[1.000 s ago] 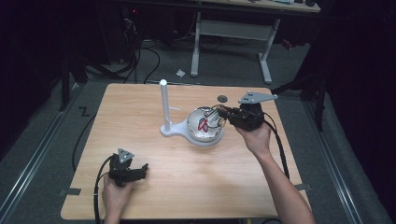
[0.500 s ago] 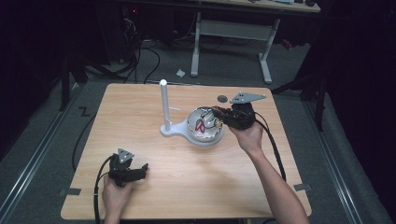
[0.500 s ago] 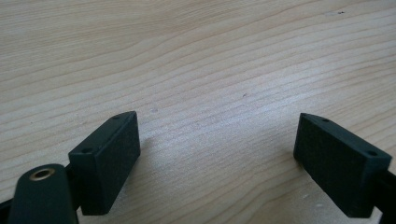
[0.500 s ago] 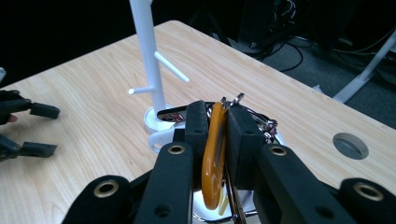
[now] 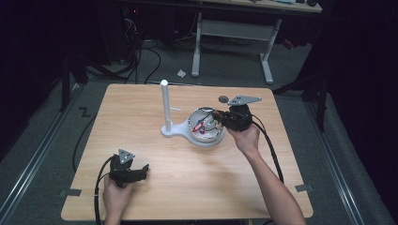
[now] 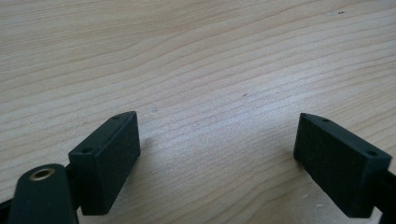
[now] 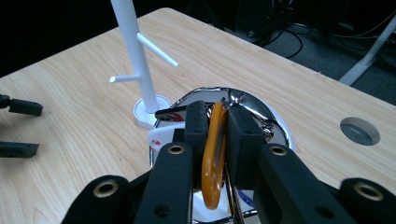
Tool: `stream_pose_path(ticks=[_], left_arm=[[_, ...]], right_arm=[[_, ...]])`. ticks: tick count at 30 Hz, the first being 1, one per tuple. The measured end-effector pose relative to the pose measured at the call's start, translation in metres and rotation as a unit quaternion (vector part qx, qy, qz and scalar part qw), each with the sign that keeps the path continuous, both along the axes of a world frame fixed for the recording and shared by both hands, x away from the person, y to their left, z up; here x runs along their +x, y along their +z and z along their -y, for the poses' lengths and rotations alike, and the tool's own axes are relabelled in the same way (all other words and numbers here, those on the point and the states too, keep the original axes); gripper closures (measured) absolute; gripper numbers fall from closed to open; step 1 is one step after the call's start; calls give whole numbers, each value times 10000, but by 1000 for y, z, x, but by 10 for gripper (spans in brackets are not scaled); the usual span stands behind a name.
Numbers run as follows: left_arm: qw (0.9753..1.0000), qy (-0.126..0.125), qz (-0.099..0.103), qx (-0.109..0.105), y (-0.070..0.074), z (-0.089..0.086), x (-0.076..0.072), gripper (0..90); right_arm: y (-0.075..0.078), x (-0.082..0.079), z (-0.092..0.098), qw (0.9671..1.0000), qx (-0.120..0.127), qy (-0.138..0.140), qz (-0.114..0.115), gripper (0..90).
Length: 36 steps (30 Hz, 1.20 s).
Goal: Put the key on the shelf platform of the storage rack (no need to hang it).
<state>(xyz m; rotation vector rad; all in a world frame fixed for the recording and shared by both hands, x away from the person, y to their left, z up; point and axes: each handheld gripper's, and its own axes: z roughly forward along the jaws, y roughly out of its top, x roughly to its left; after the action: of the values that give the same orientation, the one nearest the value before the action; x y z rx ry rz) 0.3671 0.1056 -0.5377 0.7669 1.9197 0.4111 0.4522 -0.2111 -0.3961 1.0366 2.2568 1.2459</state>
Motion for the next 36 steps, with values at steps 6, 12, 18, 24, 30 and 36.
stream_pose_path(ticks=[6,12,18,24,30,36], left_arm=[[10000,14,-5,-10,0,0,0,150],[10000,21,-10,-21,0,0,0,150],[10000,57,-23,-54,0,1,0,149],[9999,95,-39,-90,1,1,0,150],[10000,64,-28,-68,1,1,0,150],[9999,100,-39,-94,1,1,0,150]], right_arm=[[-11,5,-5,9999,-94,0,-88,804],[-25,10,-8,9996,-125,-32,-237,799],[-37,13,-9,9990,-300,-120,-310,792],[-44,15,-12,9982,-424,-146,-389,785],[-43,16,-10,9982,-424,-158,-393,726],[-40,15,-7,9984,-405,-198,-349,639]])
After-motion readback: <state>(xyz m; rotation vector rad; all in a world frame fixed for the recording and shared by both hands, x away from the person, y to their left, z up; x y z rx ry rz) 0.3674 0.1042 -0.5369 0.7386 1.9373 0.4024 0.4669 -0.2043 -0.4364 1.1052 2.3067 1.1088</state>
